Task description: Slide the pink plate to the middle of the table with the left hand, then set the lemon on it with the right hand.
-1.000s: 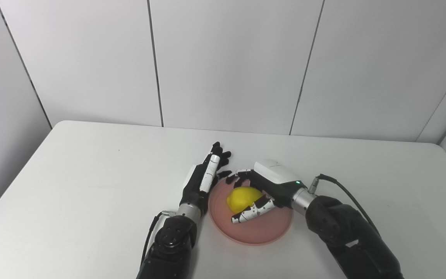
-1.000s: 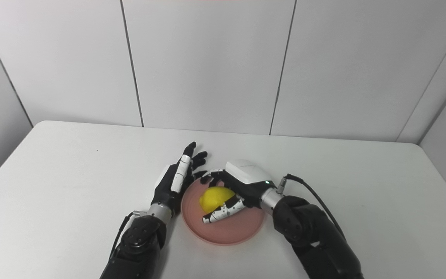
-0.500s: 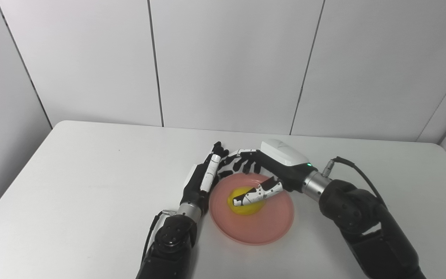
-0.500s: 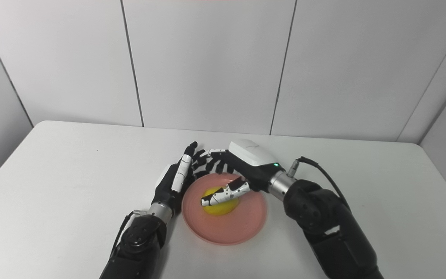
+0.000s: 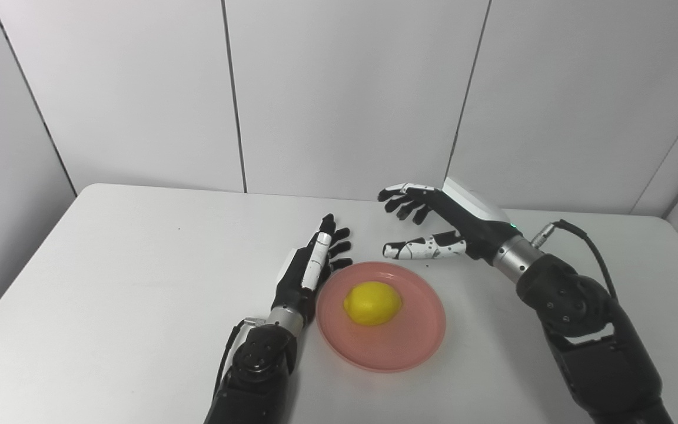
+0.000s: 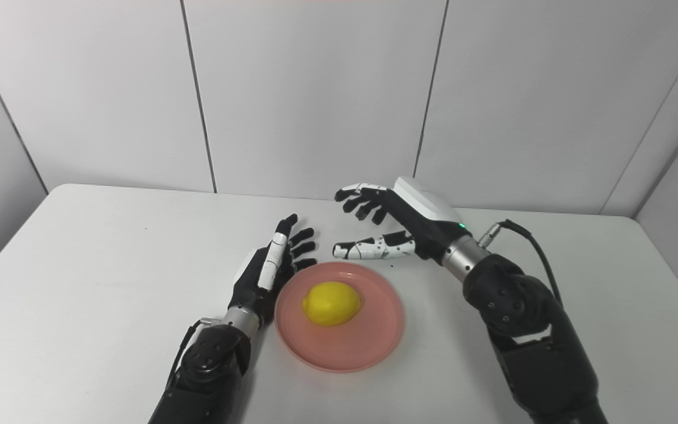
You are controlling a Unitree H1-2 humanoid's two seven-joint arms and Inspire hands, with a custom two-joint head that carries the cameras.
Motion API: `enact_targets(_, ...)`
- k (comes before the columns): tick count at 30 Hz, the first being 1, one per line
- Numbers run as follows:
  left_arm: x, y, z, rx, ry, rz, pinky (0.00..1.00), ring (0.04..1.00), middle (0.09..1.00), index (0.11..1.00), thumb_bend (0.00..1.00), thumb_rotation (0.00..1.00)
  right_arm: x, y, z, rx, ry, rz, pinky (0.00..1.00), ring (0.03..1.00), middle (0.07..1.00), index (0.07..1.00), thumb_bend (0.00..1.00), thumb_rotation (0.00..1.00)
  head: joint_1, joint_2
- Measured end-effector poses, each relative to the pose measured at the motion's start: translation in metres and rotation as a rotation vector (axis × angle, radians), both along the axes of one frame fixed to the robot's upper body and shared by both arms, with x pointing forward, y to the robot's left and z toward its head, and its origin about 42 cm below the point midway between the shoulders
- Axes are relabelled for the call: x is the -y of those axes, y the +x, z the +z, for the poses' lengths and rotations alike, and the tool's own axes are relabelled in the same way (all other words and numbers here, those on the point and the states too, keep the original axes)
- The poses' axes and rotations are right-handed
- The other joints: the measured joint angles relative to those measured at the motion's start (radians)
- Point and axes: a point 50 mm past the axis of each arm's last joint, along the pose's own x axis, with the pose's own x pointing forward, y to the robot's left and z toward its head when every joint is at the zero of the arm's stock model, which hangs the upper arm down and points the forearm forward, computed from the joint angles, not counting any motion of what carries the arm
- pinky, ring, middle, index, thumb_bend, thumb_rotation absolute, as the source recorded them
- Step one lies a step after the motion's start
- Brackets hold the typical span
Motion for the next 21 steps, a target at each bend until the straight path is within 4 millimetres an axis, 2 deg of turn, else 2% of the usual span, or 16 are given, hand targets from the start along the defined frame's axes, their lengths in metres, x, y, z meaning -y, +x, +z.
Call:
enact_targets(1, -0.003, 0.001, 0.0, 0.005, 0.007, 0.005, 0.87, 0.849, 0.898, 0.998, 0.82, 1.0, 0.003, -0.002, -0.012, -0.031, 0.042, -0.018, 0.83, 0.893, 0.903, 0.88, 0.83, 0.92, 0.0, 0.002)
enact_targets(2, -0.006, 0.002, 0.001, 0.009, 0.01, 0.01, 0.92, 0.864, 0.902, 1.0, 0.83, 1.0, 0.005, -0.004, -0.023, -0.06, 0.072, -0.031, 0.87, 0.924, 0.923, 0.901, 0.81, 0.97, -0.002, 0.002)
enact_targets(5, -0.014, 0.008, 0.003, 0.016, 0.012, 0.029, 0.95, 0.884, 0.914, 1.0, 0.82, 1.0, 0.012, -0.013, -0.061, -0.153, 0.169, -0.095, 0.89, 0.929, 0.939, 0.921, 0.8, 0.98, -0.002, 0.0)
enact_targets(7, -0.019, 0.012, 0.002, 0.015, 0.009, 0.049, 0.95, 0.902, 0.926, 0.99, 0.82, 1.0, 0.017, -0.016, -0.077, -0.201, 0.266, -0.133, 0.92, 0.936, 0.955, 0.943, 0.83, 0.95, -0.003, 0.0)
enact_targets(13, -0.035, 0.019, 0.001, 0.039, 0.011, 0.11, 0.96, 0.954, 0.956, 0.967, 0.83, 1.0, 0.016, -0.017, -0.088, -0.223, 0.525, -0.224, 1.0, 0.959, 0.969, 0.953, 0.81, 0.94, -0.008, -0.005)
enact_targets(16, -0.036, 0.019, -0.002, 0.061, 0.018, 0.114, 1.0, 0.992, 0.99, 0.96, 0.82, 1.0, 0.013, -0.02, -0.095, -0.248, 0.628, -0.248, 1.0, 0.985, 0.988, 0.973, 0.82, 0.99, -0.008, -0.005)
enact_targets(21, -0.036, 0.019, -0.006, 0.118, 0.051, 0.139, 1.0, 1.0, 1.0, 0.949, 0.8, 1.0, 0.016, -0.031, -0.122, -0.342, 0.795, -0.344, 1.0, 0.996, 0.99, 0.986, 0.86, 1.0, -0.012, -0.005)
